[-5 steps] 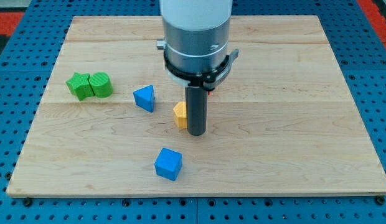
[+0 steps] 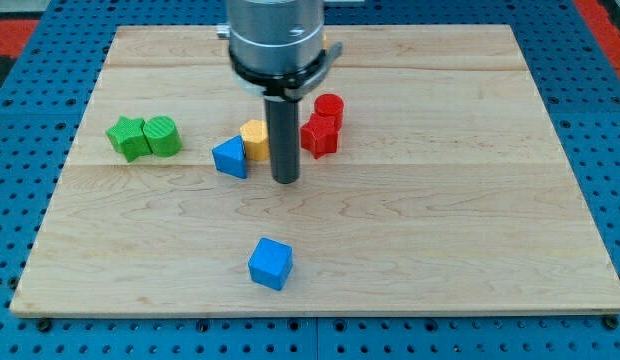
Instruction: Place the hexagon to the top left of red circle
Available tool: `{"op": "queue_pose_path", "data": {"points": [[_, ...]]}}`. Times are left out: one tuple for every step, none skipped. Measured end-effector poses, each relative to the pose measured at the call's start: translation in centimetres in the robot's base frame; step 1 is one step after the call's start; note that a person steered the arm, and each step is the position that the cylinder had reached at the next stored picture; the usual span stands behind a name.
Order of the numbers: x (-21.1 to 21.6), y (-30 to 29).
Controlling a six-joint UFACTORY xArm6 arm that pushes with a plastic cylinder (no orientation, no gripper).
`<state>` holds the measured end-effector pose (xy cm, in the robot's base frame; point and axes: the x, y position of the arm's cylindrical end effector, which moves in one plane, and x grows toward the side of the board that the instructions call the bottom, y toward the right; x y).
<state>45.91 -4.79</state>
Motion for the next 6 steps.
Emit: {"op": "queue_pose_path", "data": {"points": [[-1.1, -4.3], [-6.1, -3.4], [-2.6, -2.6], [-0.8, -0.7], [-6.5, -2.1], [-11.3, -2.1]]}}
